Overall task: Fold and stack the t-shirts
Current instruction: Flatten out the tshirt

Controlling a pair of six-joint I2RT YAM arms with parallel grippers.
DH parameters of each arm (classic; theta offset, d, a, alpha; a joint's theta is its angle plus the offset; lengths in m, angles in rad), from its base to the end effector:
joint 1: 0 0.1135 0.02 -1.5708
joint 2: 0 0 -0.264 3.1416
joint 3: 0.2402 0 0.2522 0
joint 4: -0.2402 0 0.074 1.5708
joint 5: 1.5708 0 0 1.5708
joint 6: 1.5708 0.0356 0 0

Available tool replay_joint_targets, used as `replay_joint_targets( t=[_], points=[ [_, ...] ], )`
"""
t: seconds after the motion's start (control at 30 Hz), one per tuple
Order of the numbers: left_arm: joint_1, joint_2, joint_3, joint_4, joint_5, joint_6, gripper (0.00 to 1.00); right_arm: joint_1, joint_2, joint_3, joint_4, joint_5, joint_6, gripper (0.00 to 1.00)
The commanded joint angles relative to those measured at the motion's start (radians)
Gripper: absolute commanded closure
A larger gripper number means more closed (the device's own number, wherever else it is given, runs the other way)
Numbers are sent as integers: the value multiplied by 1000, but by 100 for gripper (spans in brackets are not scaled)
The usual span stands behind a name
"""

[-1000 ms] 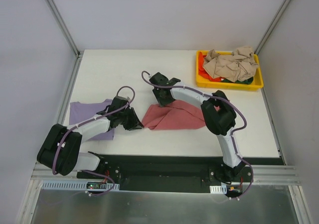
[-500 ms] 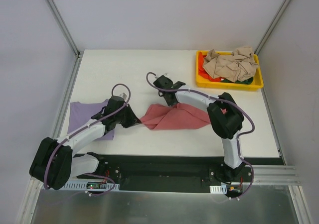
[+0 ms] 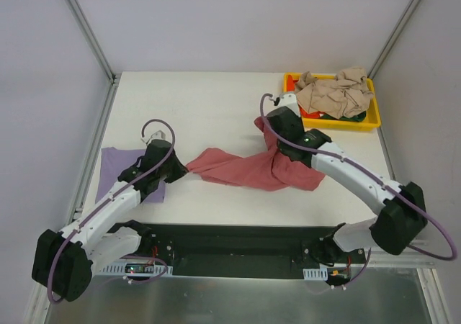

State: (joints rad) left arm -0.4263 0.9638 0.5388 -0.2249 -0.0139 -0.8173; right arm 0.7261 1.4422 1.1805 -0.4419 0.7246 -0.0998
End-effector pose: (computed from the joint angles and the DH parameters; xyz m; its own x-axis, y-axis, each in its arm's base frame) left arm 0.1865 -0.0841 0.2177 -0.6712 -0.4961 -0.5509 -0.1258 0.8085 -0.5749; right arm 0.2512 0.1915 0.3048 -0.4695 -0.5166 -0.7160 -0.1668 0.8482 -0.5027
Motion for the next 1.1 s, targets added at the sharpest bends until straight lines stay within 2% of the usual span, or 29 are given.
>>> replay_joint_targets(
  t=[0.0, 0.13, 0.23, 0.3, 0.4, 0.5, 0.67, 0.9, 0.97, 1.07],
  points=[
    [-3, -57, 147, -151, -231, 15, 100, -33, -187, -25, 9, 169, -95, 100],
    [-3, -114, 256, -258, -366, -2, 100, -72, -374, -30, -15, 232, -161, 99],
    [-2, -149, 325, -307, -435, -2, 100, -117, -515, -53, -46, 230, -147, 99],
    [0, -161, 374, -318, -454, 7, 100, -140, -618, -62, -49, 164, -124, 99],
    [0, -163, 485, -326, -446, 46, 100, -151, -710, -16, -58, -20, -97, 100],
    [0, -186, 604, -333, -436, 82, 100, -151, -741, 95, -112, -152, -87, 100],
    [0, -258, 728, -341, -457, 135, 100, -151, -784, 246, -199, -240, -89, 100],
    [0, -338, 837, -356, -376, 175, 100, -151, -875, 317, -230, -402, -17, 99],
    [0, -341, 823, -355, -347, 167, 100, -149, -867, 312, -257, -392, 5, 99],
    [0, -312, 750, -355, -342, 147, 100, -151, -838, 256, -299, -263, 32, 99]
  ],
)
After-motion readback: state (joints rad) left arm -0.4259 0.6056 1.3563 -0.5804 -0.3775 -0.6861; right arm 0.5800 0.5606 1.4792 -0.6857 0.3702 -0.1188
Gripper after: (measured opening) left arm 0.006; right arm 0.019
